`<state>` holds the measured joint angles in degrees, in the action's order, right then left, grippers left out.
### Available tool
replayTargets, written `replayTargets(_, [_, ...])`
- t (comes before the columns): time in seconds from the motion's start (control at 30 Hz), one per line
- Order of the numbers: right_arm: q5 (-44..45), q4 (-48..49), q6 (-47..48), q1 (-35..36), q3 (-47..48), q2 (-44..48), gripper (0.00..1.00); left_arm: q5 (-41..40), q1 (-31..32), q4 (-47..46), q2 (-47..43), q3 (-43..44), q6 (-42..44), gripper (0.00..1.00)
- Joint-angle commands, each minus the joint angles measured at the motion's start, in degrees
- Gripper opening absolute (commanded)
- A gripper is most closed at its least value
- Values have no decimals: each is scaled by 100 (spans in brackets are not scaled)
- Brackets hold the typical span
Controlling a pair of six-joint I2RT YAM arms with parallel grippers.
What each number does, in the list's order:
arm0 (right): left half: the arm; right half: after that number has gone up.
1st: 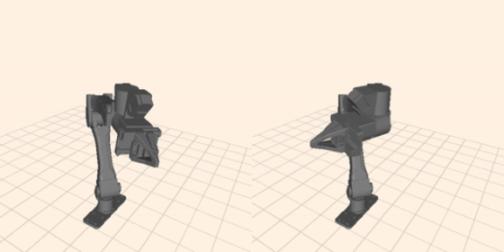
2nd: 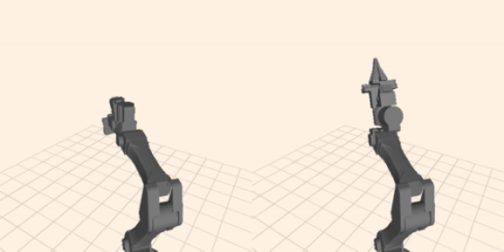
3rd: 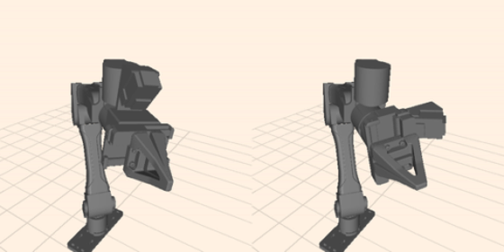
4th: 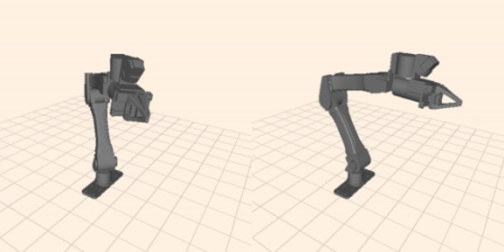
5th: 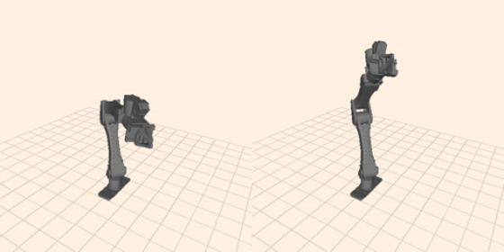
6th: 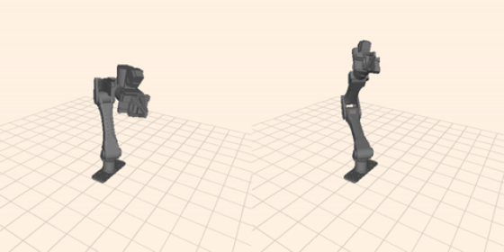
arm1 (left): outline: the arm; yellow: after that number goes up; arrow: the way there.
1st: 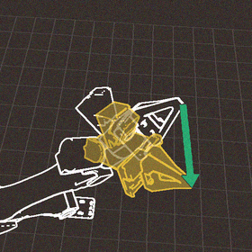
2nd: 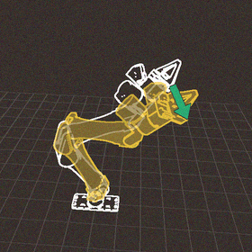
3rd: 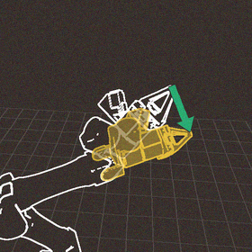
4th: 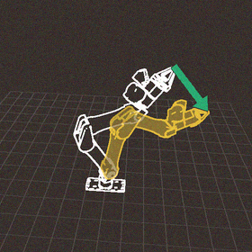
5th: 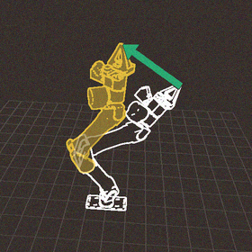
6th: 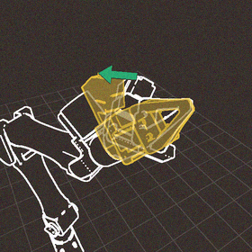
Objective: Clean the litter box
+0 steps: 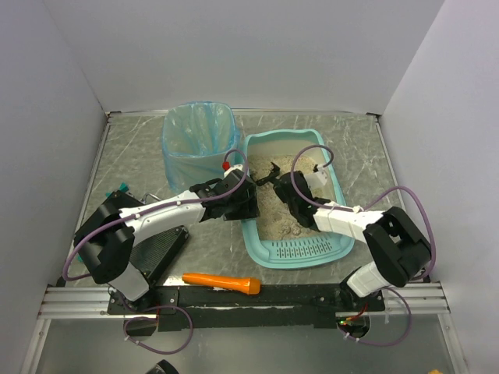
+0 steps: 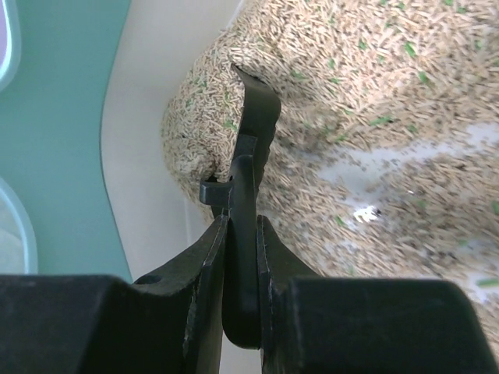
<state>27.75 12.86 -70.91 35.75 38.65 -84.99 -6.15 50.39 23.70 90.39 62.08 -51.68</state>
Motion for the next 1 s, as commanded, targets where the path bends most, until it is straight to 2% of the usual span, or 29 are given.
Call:
replayTargets(0.0, [250, -726, 262, -94, -147, -422, 0, 202, 129, -121, 198, 85, -26, 35])
replayTargets(0.07, [74, 20, 323, -94, -419, -404, 0, 202, 129, -155, 181, 58, -61, 36])
replayTargets(0.27, [-94, 1365, 315, -94, -1140, -159, 0, 238, 120, -182, 154, -4, -237, 36])
replayTargets(0.43, [98, 1693, 26, -86, -1746, 597, 0, -246, 129, 240, 172, 163, -518, 36])
replayTargets(0.6, [310, 2299, 130, -94, -2230, 1325, 0, -70, 120, -68, -30, -47, -615, 36])
replayTargets(0.97, [451, 2282, 270, -94, -2846, 2855, 0, 35, 120, -270, -153, -170, -615, 35])
